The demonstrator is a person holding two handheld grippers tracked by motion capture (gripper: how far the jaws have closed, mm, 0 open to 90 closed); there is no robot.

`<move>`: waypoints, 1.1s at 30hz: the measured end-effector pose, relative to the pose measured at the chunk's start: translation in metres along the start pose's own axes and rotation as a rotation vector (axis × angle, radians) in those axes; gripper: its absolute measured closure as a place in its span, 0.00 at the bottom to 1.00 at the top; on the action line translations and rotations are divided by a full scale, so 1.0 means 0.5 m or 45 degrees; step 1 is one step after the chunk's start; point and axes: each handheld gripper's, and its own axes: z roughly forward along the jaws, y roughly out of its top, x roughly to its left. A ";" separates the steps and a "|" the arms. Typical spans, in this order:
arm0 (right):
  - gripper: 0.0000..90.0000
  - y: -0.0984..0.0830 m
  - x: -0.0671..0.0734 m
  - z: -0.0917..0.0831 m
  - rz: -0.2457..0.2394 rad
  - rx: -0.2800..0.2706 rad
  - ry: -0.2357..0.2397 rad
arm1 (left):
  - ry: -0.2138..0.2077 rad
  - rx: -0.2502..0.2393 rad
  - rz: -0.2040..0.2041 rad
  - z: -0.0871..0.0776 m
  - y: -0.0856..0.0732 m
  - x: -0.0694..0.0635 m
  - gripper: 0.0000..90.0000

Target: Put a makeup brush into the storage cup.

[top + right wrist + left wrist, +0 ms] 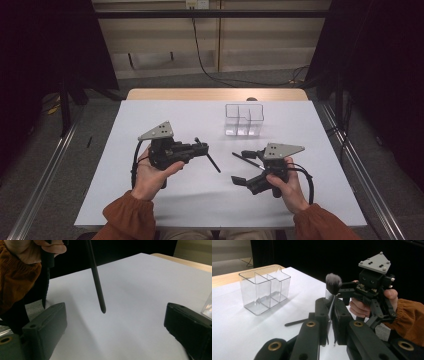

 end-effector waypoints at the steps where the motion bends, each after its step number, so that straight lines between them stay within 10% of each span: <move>1: 0.04 0.000 0.000 -0.001 0.000 -0.002 -0.001 | 0.006 0.010 0.011 -0.002 0.001 0.000 0.93; 15: 0.04 -0.006 -0.005 -0.002 -0.023 0.014 -0.030 | 0.072 0.102 0.041 -0.031 0.018 0.011 0.93; 33: 0.04 0.003 -0.003 0.004 -0.054 0.027 -0.016 | 0.061 0.287 0.062 0.038 0.035 0.003 0.93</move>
